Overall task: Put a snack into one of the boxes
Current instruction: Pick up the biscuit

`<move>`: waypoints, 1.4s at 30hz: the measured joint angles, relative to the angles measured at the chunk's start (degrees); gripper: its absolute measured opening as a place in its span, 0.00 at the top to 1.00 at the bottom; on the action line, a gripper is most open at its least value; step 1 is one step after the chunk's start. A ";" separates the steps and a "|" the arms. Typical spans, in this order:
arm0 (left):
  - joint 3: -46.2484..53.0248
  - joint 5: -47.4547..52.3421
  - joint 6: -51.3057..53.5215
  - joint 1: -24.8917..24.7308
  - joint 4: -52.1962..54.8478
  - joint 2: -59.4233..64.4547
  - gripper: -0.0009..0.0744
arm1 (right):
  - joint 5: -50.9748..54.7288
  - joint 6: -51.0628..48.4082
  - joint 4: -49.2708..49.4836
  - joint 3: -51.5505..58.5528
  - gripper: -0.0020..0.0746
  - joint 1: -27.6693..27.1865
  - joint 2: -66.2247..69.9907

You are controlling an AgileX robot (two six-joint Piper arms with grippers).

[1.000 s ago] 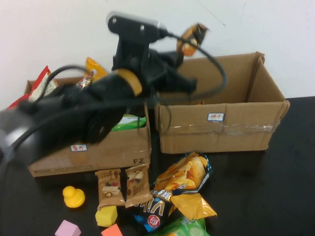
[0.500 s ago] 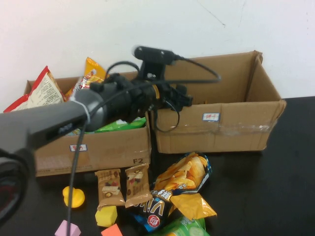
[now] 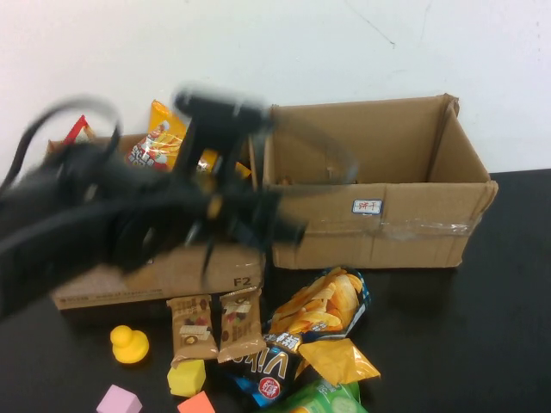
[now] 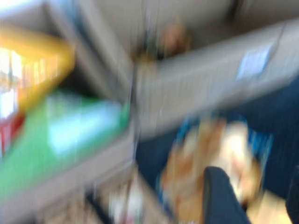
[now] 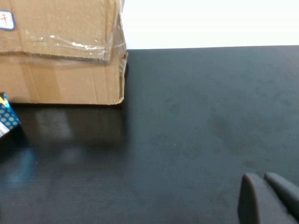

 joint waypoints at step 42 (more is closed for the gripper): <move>8.67 -9.23 -12.42 11.10 4.14 26.09 0.08 | 0.00 0.00 0.00 0.00 0.97 0.00 0.00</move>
